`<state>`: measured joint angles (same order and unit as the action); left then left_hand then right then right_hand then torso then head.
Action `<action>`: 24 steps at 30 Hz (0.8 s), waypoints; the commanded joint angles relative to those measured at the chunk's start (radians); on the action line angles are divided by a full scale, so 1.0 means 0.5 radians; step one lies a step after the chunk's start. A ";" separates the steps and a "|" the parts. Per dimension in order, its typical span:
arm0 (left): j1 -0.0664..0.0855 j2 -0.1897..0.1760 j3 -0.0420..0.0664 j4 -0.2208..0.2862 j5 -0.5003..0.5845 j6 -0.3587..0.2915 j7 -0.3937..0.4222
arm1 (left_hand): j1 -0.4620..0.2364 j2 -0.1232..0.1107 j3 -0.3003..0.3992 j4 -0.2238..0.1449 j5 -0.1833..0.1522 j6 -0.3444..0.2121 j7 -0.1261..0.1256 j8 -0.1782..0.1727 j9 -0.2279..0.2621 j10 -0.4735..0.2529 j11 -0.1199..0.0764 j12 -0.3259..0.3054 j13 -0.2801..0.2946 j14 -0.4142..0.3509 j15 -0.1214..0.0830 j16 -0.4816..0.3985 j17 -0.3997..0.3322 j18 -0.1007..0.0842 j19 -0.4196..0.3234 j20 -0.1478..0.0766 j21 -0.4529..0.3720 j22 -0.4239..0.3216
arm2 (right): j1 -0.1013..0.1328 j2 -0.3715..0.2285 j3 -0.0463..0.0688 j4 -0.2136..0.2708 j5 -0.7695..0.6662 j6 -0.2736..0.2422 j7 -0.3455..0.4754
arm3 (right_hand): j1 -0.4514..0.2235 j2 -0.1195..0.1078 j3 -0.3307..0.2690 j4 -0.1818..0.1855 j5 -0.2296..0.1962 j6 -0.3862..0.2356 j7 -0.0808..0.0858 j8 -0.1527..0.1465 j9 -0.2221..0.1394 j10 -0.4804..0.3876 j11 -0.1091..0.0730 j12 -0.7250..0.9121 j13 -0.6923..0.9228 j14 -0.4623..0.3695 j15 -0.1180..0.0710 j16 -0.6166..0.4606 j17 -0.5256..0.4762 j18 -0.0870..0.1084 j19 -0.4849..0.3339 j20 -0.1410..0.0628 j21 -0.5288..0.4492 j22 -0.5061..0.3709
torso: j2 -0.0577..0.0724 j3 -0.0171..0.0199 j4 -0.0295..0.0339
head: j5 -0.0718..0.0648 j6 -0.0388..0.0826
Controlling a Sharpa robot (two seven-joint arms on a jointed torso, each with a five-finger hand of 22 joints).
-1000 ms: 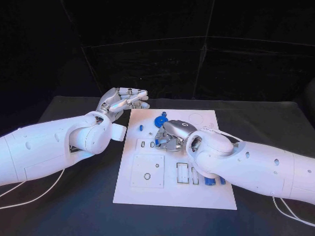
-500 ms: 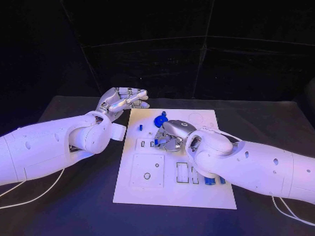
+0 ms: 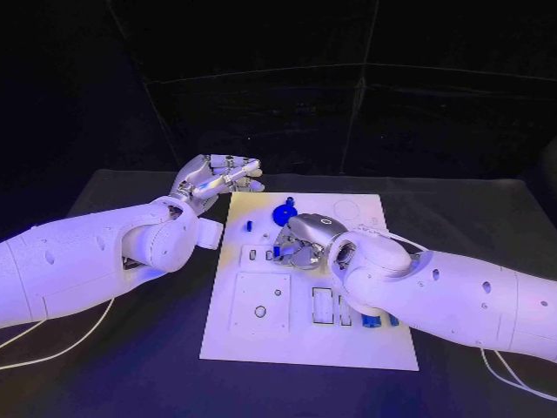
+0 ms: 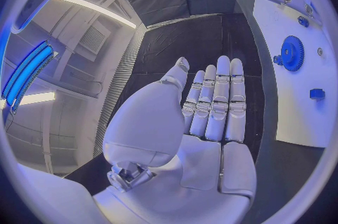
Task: Assemble the parts on the task board
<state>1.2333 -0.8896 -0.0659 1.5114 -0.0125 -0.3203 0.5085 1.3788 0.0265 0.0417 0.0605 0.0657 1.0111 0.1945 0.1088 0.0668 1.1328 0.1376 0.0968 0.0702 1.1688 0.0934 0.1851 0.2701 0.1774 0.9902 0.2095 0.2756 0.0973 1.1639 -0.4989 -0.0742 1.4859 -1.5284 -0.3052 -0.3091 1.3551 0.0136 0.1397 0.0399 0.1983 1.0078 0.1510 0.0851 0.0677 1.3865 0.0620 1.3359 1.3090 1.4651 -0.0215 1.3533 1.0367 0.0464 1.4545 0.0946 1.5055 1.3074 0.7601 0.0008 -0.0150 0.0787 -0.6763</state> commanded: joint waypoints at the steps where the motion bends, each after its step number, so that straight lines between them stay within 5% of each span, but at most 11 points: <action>1: 0.003 0.002 0.002 0.000 0.002 0.020 0.008 | 0.000 0.014 -0.003 -0.010 -0.006 0.013 0.003 -0.007 -0.002 0.008 0.004 -0.007 -0.002 0.009 -0.002 -0.007 0.003 0.013 -0.004 -0.004 -0.009 -0.003 | 0.000 0.002 -0.002 -0.001 -0.013 0.015 -0.017 | -0.009 -0.021 0.001 0.012 -0.003 -0.018 0.005 -0.014 -0.002 -0.018 0.005 -0.012 0.002 0.037 0.019 -0.012 -0.005 -0.023 0.001 0.011 0.000 0.230 | 0.000 0.0005 -0.001 | 0.000 0.000; 7: 0.003 0.004 0.002 -0.002 0.002 0.021 0.007 | 0.000 0.014 -0.003 -0.010 -0.006 0.013 0.003 -0.007 -0.002 0.008 0.004 -0.007 -0.002 0.009 -0.002 -0.007 0.003 0.013 -0.004 -0.004 -0.009 -0.003 | 0.000 0.004 -0.002 0.000 -0.014 0.004 -0.017 | -0.045 -0.047 -0.016 0.032 -0.018 -0.040 0.011 -0.023 0.000 -0.021 0.013 -0.016 -0.001 0.035 0.026 -0.017 -0.013 -0.022 -0.001 0.018 -0.002 0.228 | 0.001 0.0009 -0.002 | 0.001 -0.003; 12: 0.003 0.005 0.002 -0.002 0.002 0.022 0.004 | -0.001 0.014 -0.003 -0.010 -0.006 0.012 0.004 -0.009 -0.003 0.007 0.005 -0.009 -0.002 0.009 -0.001 -0.010 0.003 0.013 -0.004 -0.003 -0.010 -0.003 | -0.001 0.002 -0.002 0.004 -0.019 -0.025 -0.030 | -0.128 -0.084 -0.094 0.091 -0.133 -0.058 0.009 -0.022 0.005 -0.023 0.015 -0.018 -0.004 0.033 0.029 -0.023 -0.023 -0.021 -0.004 0.024 -0.005 0.225 | 0.000 0.0000 -0.001 | -0.002 -0.003; 24: 0.003 0.005 0.002 -0.003 0.002 0.024 0.001 | -0.003 0.014 -0.004 -0.010 -0.006 0.012 0.005 -0.012 -0.003 0.007 0.005 -0.013 -0.002 0.019 -0.003 -0.009 0.005 0.014 0.002 -0.004 -0.008 -0.003 | -0.005 -0.009 -0.002 0.024 -0.037 -0.158 -0.059 | -0.197 -0.116 -0.231 0.181 -0.128 -0.124 0.019 -0.030 0.005 -0.049 0.025 -0.043 -0.029 0.027 0.037 -0.041 -0.055 -0.018 -0.015 0.029 -0.014 0.210 | 0.000 0.0006 -0.001 | -0.003 -0.001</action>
<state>1.2333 -0.8882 -0.0659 1.5091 -0.0122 -0.3199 0.5059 1.3788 0.0265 0.0417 0.0605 0.0658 1.0111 0.1945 0.1089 0.0668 1.1327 0.1376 0.0969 0.0704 1.1723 0.0897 0.1851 0.2719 0.1774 0.9902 0.2094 0.2756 0.0966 1.1601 -0.5032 -0.0753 1.4945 -1.5363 -0.3393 -0.3312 1.2617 -0.0429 0.0302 0.1288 0.1336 0.9528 0.1637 0.0762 0.0692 1.3681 0.0732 1.3188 1.2957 1.4686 -0.0106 1.3381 1.0098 0.0463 1.4472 0.1018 1.5016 1.3074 0.7601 0.0012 -0.0152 0.0769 -0.6772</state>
